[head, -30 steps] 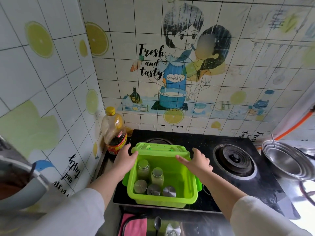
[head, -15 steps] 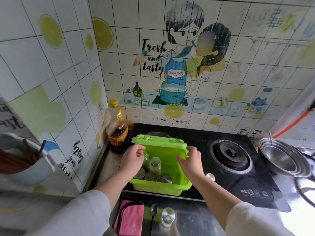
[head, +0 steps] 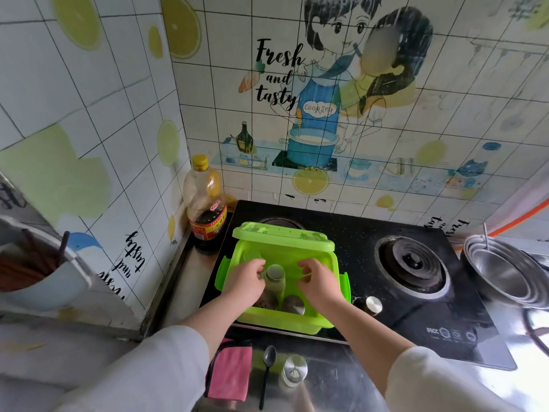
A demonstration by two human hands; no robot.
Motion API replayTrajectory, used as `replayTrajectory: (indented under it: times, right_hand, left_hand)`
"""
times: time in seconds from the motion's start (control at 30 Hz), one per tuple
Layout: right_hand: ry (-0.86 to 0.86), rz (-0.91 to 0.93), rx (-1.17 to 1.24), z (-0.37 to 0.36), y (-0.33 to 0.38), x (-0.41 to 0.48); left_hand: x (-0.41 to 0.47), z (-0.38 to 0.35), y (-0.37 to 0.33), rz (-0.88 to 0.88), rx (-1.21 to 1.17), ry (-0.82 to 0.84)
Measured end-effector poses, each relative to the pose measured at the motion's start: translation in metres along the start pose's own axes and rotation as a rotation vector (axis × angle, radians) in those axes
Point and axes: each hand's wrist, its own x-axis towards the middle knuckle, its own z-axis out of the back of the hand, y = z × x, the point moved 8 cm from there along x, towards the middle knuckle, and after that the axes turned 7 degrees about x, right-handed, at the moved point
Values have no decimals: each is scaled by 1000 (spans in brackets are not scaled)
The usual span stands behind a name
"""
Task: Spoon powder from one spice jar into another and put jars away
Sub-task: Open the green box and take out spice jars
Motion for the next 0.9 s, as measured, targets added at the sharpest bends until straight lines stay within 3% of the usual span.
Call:
replayTrajectory:
  times: [0.17,0.37,0.9]
  right_hand:
    - [99,-54,-23,-22,-1,14]
    - [175,-87,-52,-40,-5,22]
    - [91,34,-141,-35,0,25]
  left_hand:
    - [5,-5,-4,-20,171,41]
    - [9,-7,-6,-18,176,43]
    - [8,-17,-12,-77,89,63]
